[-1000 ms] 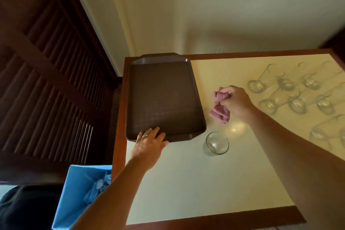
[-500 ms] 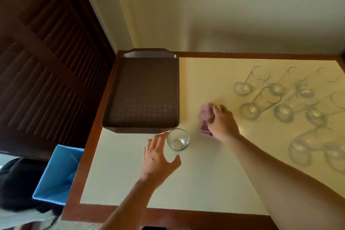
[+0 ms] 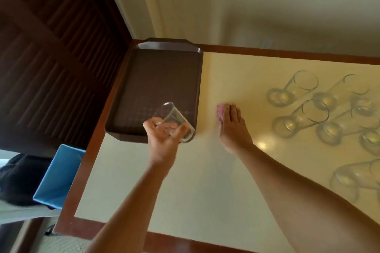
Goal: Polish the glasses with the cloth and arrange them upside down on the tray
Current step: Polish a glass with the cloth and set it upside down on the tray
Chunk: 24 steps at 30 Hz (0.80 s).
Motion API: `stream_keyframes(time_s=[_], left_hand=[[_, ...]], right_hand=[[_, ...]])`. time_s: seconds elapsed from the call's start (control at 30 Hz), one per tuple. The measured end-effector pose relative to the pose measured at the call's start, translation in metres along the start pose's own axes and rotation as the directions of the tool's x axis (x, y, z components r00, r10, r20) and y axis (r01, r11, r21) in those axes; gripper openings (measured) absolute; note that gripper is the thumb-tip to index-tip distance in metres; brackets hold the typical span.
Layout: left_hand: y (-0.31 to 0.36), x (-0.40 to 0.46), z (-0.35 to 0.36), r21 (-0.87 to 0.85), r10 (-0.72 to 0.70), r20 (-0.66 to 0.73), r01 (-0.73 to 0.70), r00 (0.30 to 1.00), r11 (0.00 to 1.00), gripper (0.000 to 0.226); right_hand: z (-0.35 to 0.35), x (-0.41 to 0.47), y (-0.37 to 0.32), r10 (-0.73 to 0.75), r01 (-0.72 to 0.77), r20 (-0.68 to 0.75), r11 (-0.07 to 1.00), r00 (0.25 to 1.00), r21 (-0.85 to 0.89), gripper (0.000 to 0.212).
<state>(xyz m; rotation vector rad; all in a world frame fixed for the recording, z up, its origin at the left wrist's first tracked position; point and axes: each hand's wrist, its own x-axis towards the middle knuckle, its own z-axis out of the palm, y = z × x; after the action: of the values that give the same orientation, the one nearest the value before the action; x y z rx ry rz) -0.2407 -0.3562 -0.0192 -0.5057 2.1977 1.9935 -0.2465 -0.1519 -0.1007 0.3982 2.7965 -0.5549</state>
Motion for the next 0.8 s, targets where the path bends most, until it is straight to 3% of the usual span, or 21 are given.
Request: stream_keyframes(time_s=[0.07, 0.13, 0.23, 0.3, 0.37, 0.5, 0.7, 0.8], left_hand=[[0.028, 0.031, -0.004, -0.157, -0.059, 0.02, 0.061, 0.998, 0.986, 0.059], [0.053, 0.069, -0.01, -0.171, -0.095, 0.048, 0.102, 0.994, 0.98, 0.06], [0.079, 0.134, -0.022, 0.114, -0.09, 0.033, 0.086, 0.995, 0.99, 0.07], [0.091, 0.175, -0.03, 0.346, -0.059, 0.045, 0.04, 0.997, 0.937, 0.075], [0.101, 0.215, -0.039, 0.539, -0.005, 0.08, -0.039, 0.997, 0.841, 0.069], [0.118, 0.281, -0.046, 0.77, 0.086, 0.188, -0.201, 0.978, 0.605, 0.06], [0.137, 0.344, -0.028, 0.903, 0.13, 0.354, -0.375, 0.926, 0.21, 0.048], [0.142, 0.362, -0.021, 0.908, 0.139, 0.358, -0.379, 0.923, 0.179, 0.056]], right_hand=[[-0.004, 0.011, 0.0, -0.003, 0.003, 0.003, 1.0, 1.0, 0.024, 0.071], [-0.009, 0.022, -0.001, -0.009, 0.009, -0.019, 1.0, 1.0, 0.03, 0.073], [-0.012, 0.043, -0.001, 0.014, -0.012, -0.043, 0.999, 0.999, 0.035, 0.074], [-0.015, 0.058, 0.0, 0.027, -0.025, -0.064, 0.999, 0.998, 0.025, 0.073], [-0.015, 0.074, -0.006, 0.033, -0.03, -0.096, 0.999, 0.995, 0.026, 0.073], [-0.014, 0.1, -0.02, 0.057, -0.054, -0.129, 0.998, 0.99, 0.027, 0.074], [-0.007, 0.105, -0.023, 0.055, -0.057, -0.182, 0.998, 0.982, -0.002, 0.074], [-0.003, 0.108, -0.018, 0.048, -0.05, -0.175, 0.999, 0.983, -0.006, 0.072]])
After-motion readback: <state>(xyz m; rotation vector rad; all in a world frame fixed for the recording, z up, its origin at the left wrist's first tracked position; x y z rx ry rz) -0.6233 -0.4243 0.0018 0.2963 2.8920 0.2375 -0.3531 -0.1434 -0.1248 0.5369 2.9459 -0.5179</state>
